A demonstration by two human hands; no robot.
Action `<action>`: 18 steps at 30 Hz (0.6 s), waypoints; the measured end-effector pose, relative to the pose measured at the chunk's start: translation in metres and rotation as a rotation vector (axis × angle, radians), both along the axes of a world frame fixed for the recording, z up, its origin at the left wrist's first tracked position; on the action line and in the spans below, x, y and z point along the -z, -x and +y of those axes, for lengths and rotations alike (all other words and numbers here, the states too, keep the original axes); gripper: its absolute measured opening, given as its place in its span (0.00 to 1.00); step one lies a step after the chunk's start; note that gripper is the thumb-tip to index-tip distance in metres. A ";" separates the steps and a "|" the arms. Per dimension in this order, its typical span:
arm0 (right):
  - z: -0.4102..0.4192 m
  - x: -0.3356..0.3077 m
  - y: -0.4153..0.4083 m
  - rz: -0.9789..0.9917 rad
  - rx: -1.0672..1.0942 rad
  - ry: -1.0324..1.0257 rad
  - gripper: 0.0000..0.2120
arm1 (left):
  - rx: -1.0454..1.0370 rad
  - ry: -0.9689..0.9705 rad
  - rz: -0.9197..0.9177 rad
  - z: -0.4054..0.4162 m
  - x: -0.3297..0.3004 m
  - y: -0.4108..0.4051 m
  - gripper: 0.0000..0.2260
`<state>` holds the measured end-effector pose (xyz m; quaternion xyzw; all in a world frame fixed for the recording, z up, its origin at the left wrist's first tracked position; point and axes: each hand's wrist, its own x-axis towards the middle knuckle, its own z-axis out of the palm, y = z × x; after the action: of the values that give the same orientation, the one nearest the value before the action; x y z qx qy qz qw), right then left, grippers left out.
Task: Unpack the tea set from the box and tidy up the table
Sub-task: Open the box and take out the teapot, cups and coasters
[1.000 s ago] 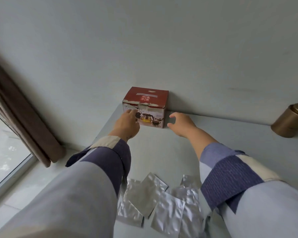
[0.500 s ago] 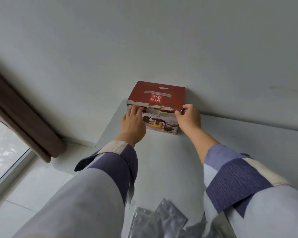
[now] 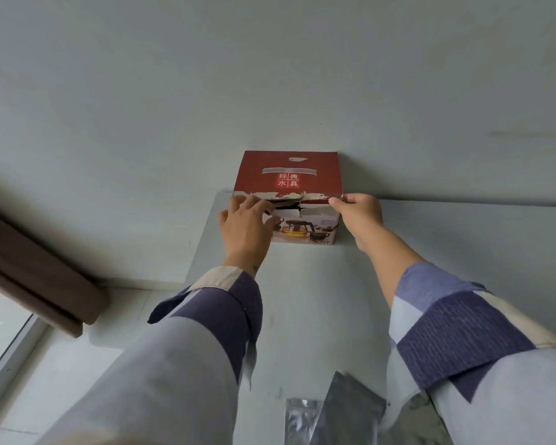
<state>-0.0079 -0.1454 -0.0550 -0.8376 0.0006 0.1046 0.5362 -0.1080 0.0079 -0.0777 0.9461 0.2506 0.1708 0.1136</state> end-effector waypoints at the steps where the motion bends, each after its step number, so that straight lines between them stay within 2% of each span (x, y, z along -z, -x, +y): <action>1: 0.000 0.000 0.000 0.000 -0.010 0.010 0.09 | 0.020 -0.041 0.001 0.002 -0.002 -0.001 0.11; 9: 0.005 -0.001 0.015 0.013 -0.003 0.072 0.07 | 0.148 -0.149 0.010 0.007 -0.008 0.010 0.07; 11: 0.005 -0.002 0.022 0.004 0.021 0.073 0.10 | 0.167 -0.160 0.004 0.008 -0.008 0.019 0.07; 14: 0.008 -0.005 0.030 -0.051 0.082 0.047 0.14 | 0.221 -0.177 0.004 0.007 -0.008 0.033 0.08; 18: 0.018 -0.012 0.034 -0.089 0.165 -0.065 0.12 | 0.278 -0.192 -0.020 0.010 -0.006 0.041 0.11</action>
<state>-0.0415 -0.1278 -0.0425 -0.8205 0.0424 0.0229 0.5696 -0.1487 0.0177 -0.0720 0.9764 0.0989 0.1859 0.0475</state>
